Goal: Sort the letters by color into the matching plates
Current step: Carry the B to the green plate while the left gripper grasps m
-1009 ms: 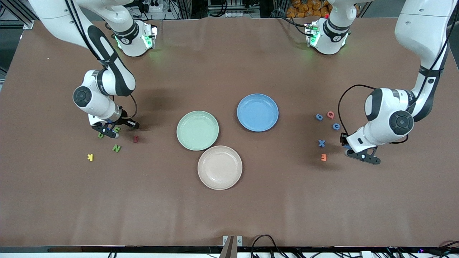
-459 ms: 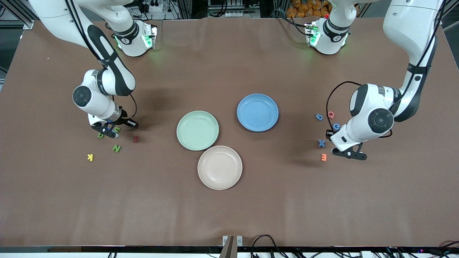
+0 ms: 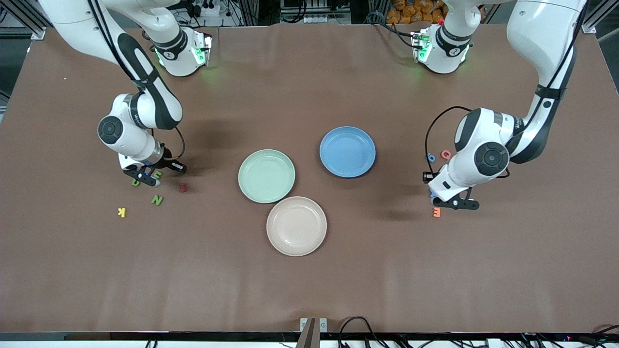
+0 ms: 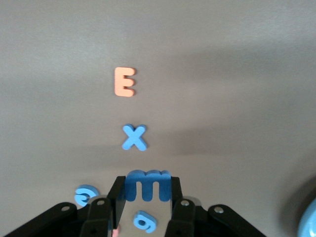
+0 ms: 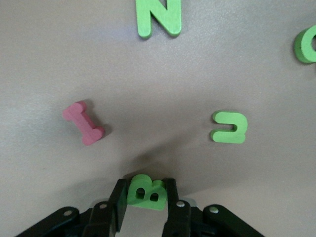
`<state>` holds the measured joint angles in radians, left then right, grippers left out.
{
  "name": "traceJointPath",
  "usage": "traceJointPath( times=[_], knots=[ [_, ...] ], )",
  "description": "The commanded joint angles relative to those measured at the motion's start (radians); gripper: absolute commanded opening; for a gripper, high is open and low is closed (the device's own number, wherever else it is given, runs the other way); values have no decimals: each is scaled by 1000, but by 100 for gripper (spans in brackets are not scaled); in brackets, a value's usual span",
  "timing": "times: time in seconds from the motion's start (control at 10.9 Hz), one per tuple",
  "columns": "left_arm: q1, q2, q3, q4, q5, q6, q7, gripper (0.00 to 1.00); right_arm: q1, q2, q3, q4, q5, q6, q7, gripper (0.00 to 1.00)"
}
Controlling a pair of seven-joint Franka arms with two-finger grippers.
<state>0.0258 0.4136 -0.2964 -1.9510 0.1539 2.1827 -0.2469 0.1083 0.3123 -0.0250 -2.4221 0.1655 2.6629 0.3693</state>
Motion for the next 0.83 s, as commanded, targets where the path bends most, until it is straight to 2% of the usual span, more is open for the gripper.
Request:
traceJointPath(
  times=[0.0,0.37,0.55,0.73],
  knots=[
    [5,-39,-33,-3,29,-46,-129,0,7,-90,0,18,5,-110,-7,27],
    [6,-56,-82,-3,16,-89,-258,0,54,-130,10,61,6,-173,-10,27],
    [5,-64,-89,-3,15,-90,-270,0,106,-128,16,121,6,-224,2,27],
    [5,-64,-124,-8,15,-90,-322,0,166,-119,16,173,9,-273,29,27]
  ],
)
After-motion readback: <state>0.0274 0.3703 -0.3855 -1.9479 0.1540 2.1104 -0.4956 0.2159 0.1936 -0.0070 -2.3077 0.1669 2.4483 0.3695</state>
